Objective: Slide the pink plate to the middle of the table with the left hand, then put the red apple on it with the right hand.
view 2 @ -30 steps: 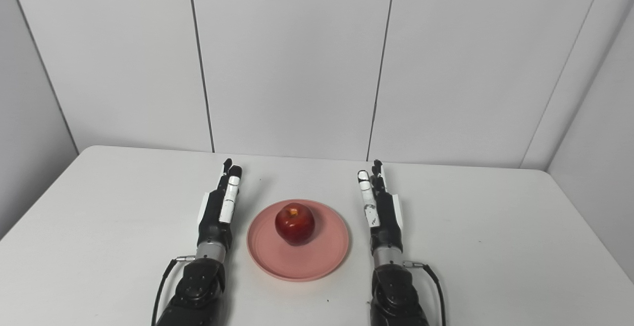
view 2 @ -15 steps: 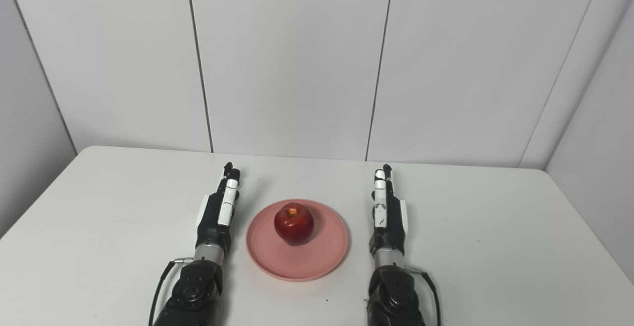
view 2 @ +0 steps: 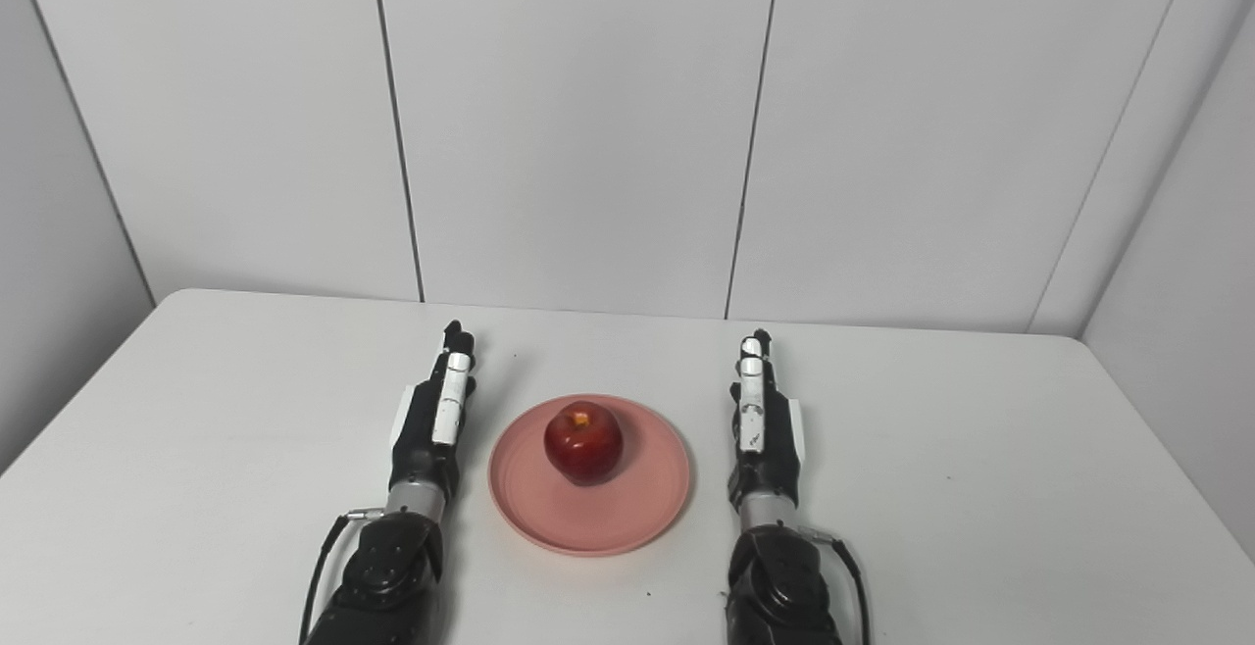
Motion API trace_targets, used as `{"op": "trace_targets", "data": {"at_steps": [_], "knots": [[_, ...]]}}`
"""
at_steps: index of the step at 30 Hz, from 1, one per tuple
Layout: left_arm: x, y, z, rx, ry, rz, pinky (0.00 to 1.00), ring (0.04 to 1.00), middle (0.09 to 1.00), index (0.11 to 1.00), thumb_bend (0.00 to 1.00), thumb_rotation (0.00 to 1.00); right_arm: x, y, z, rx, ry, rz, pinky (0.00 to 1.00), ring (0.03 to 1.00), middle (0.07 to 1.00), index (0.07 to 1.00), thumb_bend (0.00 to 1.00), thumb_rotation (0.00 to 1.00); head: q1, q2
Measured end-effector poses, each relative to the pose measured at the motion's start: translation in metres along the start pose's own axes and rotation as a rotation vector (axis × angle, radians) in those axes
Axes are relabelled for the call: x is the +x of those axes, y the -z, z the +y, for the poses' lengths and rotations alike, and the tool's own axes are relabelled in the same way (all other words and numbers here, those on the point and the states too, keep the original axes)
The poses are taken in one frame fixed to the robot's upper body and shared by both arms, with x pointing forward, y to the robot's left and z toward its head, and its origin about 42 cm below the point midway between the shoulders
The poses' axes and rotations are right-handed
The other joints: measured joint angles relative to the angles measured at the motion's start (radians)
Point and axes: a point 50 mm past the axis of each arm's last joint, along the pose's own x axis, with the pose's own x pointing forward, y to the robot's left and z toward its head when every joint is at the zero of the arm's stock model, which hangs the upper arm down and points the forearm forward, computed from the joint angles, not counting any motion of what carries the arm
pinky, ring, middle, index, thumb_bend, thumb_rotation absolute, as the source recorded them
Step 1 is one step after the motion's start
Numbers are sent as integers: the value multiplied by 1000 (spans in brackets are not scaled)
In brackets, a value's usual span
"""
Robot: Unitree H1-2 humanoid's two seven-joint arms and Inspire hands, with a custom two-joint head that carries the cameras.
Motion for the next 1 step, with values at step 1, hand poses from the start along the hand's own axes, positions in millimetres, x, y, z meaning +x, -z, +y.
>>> {"op": "trace_targets", "data": {"at_steps": [1], "knots": [[0, 0, 0, 0, 0, 0, 1000, 1000, 1000, 1000, 855, 985, 0, 0, 0, 0, -2, 0, 1000, 1000, 1000, 1000, 764, 1000, 0, 0]]}}
